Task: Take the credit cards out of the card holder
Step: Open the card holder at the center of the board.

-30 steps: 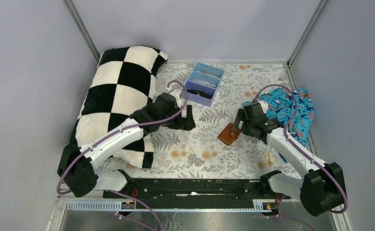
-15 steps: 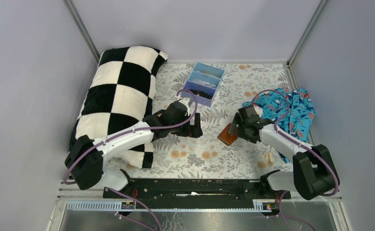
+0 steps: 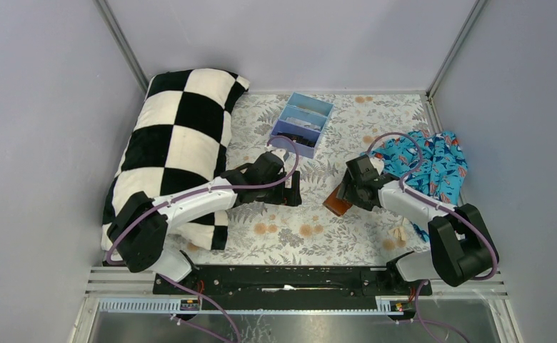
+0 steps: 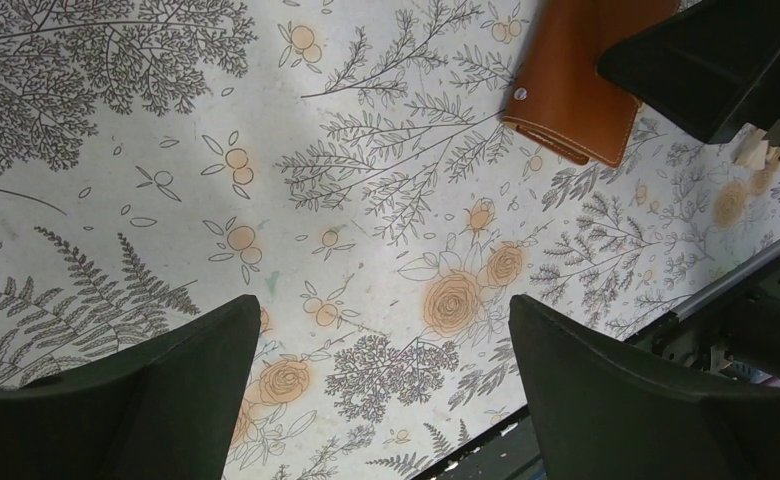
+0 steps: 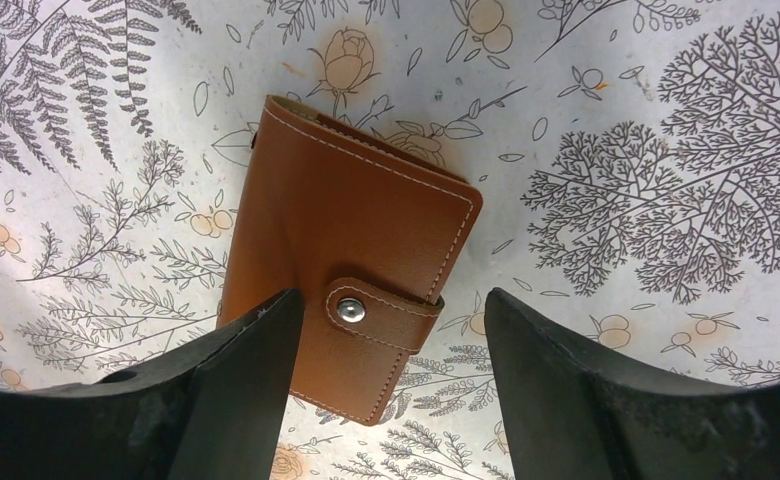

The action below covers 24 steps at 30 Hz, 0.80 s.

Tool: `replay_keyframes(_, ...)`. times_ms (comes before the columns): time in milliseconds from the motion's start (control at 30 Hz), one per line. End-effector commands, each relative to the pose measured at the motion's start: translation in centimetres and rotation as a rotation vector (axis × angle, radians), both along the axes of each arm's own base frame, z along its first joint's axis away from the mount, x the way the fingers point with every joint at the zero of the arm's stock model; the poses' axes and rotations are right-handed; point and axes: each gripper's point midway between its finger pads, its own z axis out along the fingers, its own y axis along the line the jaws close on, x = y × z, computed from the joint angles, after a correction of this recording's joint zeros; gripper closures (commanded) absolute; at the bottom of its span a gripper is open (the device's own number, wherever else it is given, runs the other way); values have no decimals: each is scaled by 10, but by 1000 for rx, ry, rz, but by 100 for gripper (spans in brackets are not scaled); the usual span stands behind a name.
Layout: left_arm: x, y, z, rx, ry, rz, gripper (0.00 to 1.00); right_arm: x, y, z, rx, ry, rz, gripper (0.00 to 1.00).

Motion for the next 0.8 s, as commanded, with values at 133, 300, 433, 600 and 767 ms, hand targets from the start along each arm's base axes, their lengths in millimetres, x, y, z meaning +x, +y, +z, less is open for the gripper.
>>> replay_keyframes(133,12,-16,20,-62,-49,-2,1,0,-7,12,-131,-15,-2,28)
replay_keyframes(300,9,-17,18,-73,-35,-4,1,0,-10,12,-228,1,19,38)
replay_keyframes(433,8,-18,19,-86,-33,-4,1,0,-5,7,-215,8,28,46)
replay_keyframes(600,6,-14,16,-76,-31,4,1,-1,-6,-1,-220,21,30,66)
replay_keyframes(767,6,-10,15,-73,-36,24,1,-4,-6,-4,-212,22,31,86)
